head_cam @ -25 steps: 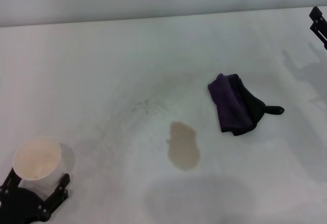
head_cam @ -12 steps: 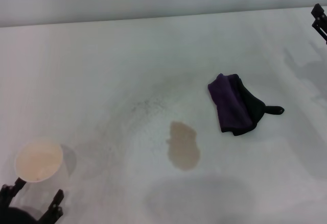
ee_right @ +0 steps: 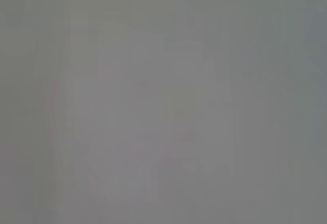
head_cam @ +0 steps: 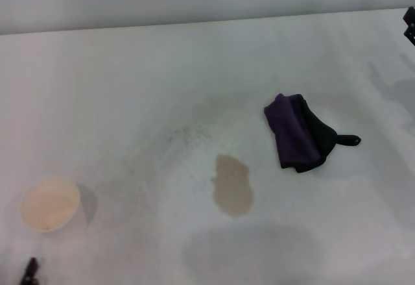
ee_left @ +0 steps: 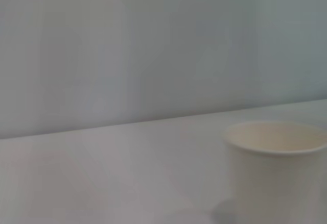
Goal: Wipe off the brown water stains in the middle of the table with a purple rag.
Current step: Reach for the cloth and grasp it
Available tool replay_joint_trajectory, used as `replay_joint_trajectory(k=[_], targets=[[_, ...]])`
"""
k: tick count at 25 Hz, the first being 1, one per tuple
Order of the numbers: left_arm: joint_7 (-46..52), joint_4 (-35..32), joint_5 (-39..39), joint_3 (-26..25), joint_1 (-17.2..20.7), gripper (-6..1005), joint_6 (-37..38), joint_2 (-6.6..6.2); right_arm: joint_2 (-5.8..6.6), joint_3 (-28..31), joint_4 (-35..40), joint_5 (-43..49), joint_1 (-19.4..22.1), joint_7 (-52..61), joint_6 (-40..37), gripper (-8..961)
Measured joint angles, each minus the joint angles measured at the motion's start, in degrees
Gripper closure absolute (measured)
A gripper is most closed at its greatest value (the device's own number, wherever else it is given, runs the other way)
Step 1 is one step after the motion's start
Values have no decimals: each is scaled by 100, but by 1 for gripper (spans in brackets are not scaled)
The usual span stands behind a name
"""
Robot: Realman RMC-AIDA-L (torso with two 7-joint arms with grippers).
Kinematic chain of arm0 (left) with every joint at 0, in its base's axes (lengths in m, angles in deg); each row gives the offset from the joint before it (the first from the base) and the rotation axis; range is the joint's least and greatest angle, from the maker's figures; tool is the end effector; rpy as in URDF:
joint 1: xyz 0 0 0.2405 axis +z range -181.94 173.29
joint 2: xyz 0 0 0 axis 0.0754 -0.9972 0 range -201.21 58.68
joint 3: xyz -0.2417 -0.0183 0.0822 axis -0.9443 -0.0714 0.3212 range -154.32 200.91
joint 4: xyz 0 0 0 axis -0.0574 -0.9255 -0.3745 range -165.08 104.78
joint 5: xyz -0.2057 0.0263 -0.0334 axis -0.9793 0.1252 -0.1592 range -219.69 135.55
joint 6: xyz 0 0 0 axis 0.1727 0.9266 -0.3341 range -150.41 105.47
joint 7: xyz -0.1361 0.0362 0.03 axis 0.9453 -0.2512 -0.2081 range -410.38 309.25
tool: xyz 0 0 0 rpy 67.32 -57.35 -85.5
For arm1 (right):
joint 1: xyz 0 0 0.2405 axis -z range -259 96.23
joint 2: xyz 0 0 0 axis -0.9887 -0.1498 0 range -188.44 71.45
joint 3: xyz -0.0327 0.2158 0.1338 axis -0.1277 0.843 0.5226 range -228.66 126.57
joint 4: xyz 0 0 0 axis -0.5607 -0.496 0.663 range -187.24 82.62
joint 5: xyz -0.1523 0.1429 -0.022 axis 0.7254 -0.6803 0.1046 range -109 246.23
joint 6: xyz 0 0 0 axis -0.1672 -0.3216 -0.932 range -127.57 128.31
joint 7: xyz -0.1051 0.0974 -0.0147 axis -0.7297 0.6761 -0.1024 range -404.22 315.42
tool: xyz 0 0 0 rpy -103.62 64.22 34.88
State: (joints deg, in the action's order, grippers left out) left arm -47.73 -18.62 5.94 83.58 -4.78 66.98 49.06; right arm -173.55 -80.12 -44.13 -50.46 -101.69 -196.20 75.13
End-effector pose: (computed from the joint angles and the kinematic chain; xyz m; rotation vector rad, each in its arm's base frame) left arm -0.3816 0.1014 -0.0610 -1.8549 -0.6390 -0.5065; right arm 0.3757 0.3052 0.0595 -1.5951 0.5234 0.7368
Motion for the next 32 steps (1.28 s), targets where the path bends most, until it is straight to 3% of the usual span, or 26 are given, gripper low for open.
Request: replay_joint_trajectory(k=[8, 14, 19, 24, 27, 32], targets=[[358, 46, -1265, -16, 11, 130, 327, -40, 20, -157, 316, 63, 99, 993, -138, 123], [427, -70, -1629, -14, -304, 133, 643, -110, 29, -755, 1101, 519, 133, 2456, -983, 124], [965, -534, -1819, -9, -527, 133, 569, -152, 61, -1020, 2241, 1957, 105, 4575, -1340, 124], [1038, -979, -1836, -8, -624, 132, 445, -170, 60, -1155, 3614, 3532, 71, 6746, -1128, 124], [1048, -1175, -1844, -8, -630, 132, 438, -171, 95, -1335, 4485, 4377, 4, 8220, -765, 123], [1127, -1340, -1957, -14, -652, 132, 440, -175, 160, -1917, 5745, 5815, -354, 10393, 470, 123]])
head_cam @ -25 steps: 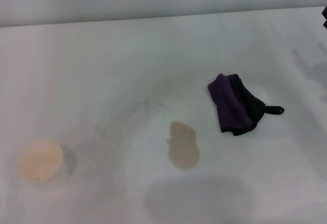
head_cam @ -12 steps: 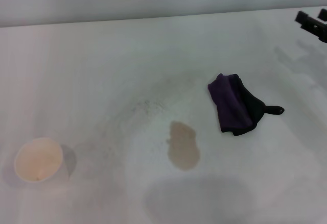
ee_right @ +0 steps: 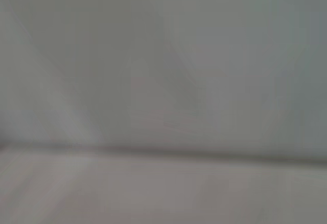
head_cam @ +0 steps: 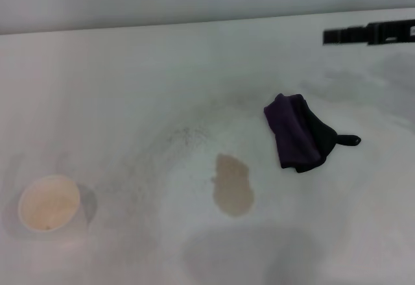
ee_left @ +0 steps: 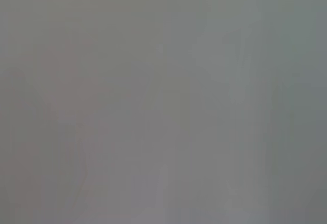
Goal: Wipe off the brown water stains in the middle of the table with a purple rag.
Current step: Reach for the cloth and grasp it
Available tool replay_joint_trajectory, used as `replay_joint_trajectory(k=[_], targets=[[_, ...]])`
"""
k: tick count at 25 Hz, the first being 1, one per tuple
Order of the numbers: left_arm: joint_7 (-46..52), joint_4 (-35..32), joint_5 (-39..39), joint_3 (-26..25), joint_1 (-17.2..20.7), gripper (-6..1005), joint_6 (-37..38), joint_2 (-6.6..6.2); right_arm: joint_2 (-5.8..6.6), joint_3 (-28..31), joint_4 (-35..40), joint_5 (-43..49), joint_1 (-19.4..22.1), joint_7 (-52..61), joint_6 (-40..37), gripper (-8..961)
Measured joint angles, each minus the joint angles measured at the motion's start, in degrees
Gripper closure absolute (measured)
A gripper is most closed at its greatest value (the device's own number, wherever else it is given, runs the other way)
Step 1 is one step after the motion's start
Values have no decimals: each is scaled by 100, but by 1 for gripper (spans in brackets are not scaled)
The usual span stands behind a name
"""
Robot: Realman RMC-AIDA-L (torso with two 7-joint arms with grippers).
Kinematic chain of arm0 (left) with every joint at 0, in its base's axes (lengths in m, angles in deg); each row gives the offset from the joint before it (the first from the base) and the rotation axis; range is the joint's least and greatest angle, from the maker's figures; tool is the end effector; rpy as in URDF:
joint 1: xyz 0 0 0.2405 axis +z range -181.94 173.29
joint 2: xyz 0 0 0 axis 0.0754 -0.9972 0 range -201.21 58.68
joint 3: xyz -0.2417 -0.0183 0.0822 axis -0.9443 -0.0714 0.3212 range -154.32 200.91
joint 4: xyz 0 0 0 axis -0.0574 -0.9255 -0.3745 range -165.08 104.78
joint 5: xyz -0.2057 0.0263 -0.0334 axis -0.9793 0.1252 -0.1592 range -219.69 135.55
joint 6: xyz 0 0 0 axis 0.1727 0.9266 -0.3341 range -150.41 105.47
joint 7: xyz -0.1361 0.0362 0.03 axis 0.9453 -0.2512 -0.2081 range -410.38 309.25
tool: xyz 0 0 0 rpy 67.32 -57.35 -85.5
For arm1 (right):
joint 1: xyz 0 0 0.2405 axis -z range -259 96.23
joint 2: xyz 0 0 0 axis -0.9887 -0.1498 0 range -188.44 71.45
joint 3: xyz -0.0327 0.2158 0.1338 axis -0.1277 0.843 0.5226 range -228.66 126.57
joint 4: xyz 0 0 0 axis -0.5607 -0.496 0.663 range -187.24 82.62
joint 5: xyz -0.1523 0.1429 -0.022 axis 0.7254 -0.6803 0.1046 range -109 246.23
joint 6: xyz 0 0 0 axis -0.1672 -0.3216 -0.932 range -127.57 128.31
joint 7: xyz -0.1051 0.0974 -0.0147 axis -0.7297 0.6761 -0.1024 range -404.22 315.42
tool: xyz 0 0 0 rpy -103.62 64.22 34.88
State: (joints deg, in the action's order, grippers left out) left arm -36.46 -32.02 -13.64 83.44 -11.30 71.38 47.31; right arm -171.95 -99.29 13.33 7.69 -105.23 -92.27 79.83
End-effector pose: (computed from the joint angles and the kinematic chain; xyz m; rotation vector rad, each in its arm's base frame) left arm -0.3791 0.1967 0.0302 -1.4953 -0.4065 -0.7356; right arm 0.2712 0.3625 0.1042 -2.2423 1.2731 0.4545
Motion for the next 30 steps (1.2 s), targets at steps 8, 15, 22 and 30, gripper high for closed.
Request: replay_joint_trajectory(k=[8, 15, 22, 30], targets=[[-39, -105, -19, -4, -114, 134, -38, -28, -169, -1884, 1266, 2298, -597, 2370, 462, 127], [-51, -158, 20, 28, -117, 132, -89, -80, -191, -2914, 936, 2871, -963, 3201, 326, 146], [-200, -162, 31, 42, -95, 133, -113, -102, -221, -3432, 233, 2904, -1024, 3400, -136, 167], [-516, -165, 30, 36, -115, 133, -122, -57, -202, -3698, -173, 2943, -1077, 3506, -511, 191]])
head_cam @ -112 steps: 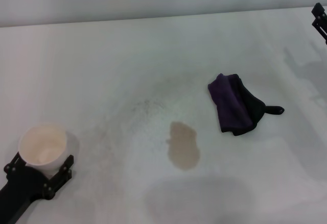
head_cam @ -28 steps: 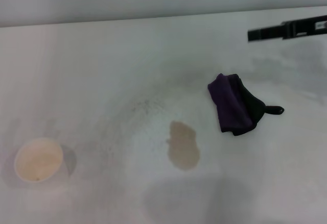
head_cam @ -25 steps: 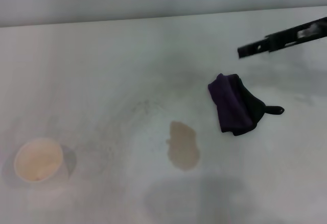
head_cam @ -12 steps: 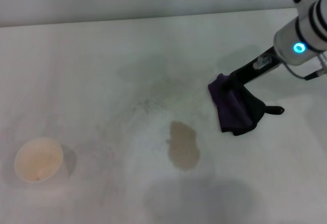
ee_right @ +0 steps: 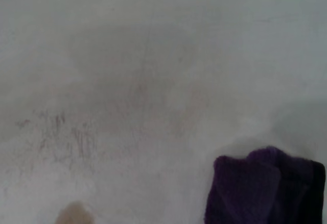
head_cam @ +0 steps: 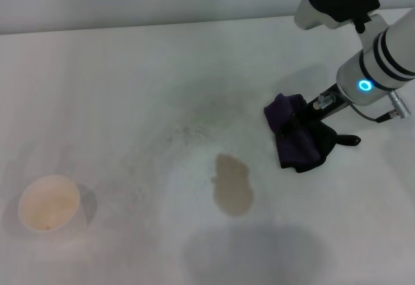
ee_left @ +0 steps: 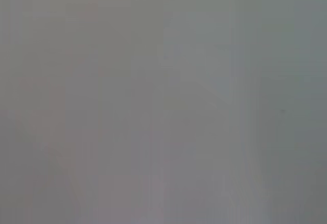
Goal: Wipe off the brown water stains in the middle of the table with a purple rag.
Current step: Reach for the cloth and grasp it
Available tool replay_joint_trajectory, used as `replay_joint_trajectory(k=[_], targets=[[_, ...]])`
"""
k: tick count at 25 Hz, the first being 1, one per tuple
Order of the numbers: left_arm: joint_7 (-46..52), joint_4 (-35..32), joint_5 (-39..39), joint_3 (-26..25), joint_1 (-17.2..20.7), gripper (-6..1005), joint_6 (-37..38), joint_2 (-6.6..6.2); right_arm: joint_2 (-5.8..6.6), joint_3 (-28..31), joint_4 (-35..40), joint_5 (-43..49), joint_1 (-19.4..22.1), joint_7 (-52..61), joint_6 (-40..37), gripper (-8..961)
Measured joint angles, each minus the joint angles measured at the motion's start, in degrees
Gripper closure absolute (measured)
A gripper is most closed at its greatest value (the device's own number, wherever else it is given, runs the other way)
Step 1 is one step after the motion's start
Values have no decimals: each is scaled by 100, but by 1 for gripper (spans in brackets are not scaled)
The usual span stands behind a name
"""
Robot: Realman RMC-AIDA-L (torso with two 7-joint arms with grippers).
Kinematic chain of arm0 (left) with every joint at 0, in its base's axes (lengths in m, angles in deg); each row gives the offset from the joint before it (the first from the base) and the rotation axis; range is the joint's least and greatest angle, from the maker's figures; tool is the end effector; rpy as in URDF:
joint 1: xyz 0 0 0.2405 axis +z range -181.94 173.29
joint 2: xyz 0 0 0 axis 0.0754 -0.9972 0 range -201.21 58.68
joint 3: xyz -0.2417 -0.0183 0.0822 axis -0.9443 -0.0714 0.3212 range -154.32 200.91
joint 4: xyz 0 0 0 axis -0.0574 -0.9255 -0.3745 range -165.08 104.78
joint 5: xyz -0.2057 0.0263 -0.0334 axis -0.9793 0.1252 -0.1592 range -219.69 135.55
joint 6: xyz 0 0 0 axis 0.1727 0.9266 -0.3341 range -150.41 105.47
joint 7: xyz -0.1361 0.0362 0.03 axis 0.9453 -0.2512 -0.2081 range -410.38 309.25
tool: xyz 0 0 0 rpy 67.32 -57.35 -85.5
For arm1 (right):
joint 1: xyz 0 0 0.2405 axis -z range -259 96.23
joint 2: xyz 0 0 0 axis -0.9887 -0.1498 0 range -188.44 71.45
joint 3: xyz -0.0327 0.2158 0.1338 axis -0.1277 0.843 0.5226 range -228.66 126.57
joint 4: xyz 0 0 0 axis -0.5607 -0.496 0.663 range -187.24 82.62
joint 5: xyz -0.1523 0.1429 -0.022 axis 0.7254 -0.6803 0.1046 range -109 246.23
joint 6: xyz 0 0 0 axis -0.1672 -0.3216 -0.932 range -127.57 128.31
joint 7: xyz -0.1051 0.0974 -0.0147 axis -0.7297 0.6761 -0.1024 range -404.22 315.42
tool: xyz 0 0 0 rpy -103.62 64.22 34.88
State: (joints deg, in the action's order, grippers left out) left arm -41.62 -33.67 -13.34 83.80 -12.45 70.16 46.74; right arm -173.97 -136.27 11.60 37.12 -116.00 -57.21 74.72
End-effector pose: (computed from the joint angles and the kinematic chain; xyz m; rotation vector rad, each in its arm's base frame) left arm -0.3762 0.2098 0.0356 -1.5226 -0.2988 -0.6673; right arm 0.2295 0.3733 -0.0147 -2.2439 1.3325 -0.4286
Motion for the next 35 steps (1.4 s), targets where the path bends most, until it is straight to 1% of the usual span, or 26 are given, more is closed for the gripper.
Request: replay_joint_trajectory(k=[5, 9, 15, 24, 35], targets=[[-2, 0, -33, -28, -10, 134, 0, 16, 15, -11, -211, 25, -126, -23, -85, 206], [-42, 0, -45, -31, -15, 134, 0, 18, 1, -14, -381, 135, -208, -12, -179, 218], [-164, 0, -45, -31, -22, 134, -3, 20, -1, -20, -712, 166, -403, 8, -226, 259], [-220, 0, -53, -31, -14, 133, -17, 28, -1, -20, -752, 247, -429, 75, -237, 320], [-221, 0, -56, -31, -20, 132, -25, 29, -15, -104, -1010, 249, -613, 106, -203, 515]])
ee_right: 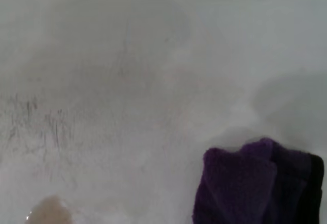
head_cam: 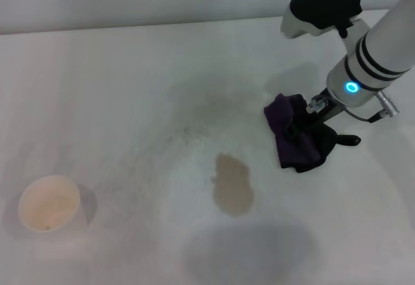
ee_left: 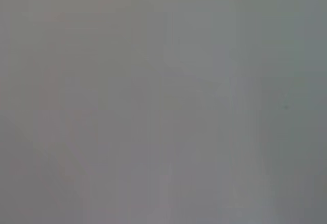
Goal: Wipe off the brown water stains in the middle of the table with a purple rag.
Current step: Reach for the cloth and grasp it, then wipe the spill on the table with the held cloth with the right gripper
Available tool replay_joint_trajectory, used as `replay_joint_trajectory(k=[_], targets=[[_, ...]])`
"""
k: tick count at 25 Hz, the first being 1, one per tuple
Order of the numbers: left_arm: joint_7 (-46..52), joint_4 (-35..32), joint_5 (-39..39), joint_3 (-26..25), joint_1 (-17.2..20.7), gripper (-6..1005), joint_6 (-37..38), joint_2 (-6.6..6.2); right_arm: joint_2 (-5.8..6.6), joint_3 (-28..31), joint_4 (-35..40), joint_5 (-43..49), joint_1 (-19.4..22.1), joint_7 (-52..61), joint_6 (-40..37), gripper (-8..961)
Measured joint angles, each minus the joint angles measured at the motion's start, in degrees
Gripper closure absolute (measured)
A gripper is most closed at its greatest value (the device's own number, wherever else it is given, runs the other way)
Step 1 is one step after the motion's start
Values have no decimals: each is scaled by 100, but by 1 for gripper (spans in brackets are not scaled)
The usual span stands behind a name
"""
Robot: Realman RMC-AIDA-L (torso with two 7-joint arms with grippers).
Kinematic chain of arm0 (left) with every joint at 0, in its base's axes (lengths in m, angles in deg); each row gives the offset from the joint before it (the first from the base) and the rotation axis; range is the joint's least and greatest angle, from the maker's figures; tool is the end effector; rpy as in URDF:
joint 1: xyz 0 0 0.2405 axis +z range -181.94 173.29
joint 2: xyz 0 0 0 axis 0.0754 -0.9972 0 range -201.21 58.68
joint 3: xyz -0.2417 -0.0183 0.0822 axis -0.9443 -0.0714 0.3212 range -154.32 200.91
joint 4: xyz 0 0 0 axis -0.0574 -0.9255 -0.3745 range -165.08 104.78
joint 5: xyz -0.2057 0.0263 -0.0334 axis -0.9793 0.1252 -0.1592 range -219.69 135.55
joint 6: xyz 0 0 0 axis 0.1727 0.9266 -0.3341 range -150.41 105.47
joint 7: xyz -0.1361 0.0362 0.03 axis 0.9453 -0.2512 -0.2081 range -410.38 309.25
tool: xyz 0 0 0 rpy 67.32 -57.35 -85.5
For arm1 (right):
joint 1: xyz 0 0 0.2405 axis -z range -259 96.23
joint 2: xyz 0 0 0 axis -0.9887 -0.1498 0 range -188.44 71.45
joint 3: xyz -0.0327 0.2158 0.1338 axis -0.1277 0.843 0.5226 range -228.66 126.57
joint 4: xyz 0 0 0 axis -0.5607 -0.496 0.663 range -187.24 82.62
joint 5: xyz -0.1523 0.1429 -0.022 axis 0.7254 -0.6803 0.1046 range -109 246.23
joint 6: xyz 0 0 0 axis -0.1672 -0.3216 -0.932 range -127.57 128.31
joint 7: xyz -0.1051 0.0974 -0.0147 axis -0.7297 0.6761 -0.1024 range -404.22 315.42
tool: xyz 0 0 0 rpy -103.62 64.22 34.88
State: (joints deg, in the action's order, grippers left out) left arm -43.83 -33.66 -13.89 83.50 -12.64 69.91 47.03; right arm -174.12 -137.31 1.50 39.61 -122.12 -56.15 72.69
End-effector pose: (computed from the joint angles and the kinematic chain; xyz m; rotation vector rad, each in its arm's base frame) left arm -0.3760 0.2111 0.0352 -1.5112 -0.2763 -0.6371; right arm 0.2346 0.3840 -0.0290 -2.2180 1.3334 -0.5488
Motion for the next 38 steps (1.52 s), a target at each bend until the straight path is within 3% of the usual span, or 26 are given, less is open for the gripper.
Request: replay_joint_trajectory(k=[3, 9, 14, 20, 28, 38], targets=[[0, 0, -4, 0, -2, 132, -2, 0, -1, -54, -59, 0, -54, 12, -24, 578], [1, 0, -6, 0, -3, 133, -73, 6, -4, -90, -45, -1, -86, 2, -45, 580], [3, 0, -13, 0, -3, 132, -80, 8, 0, -134, -64, 0, -96, -6, -74, 772], [1, 0, -24, 0, -34, 133, -82, 9, -17, -354, 15, -38, -133, 8, -71, 857], [-3, 0, -74, 0, -56, 133, -128, 9, -57, -1204, 588, -231, -242, 335, -33, 856], [-126, 0, -81, 0, -69, 133, -128, 15, -56, -2213, 751, -901, -483, 396, -81, 856]])
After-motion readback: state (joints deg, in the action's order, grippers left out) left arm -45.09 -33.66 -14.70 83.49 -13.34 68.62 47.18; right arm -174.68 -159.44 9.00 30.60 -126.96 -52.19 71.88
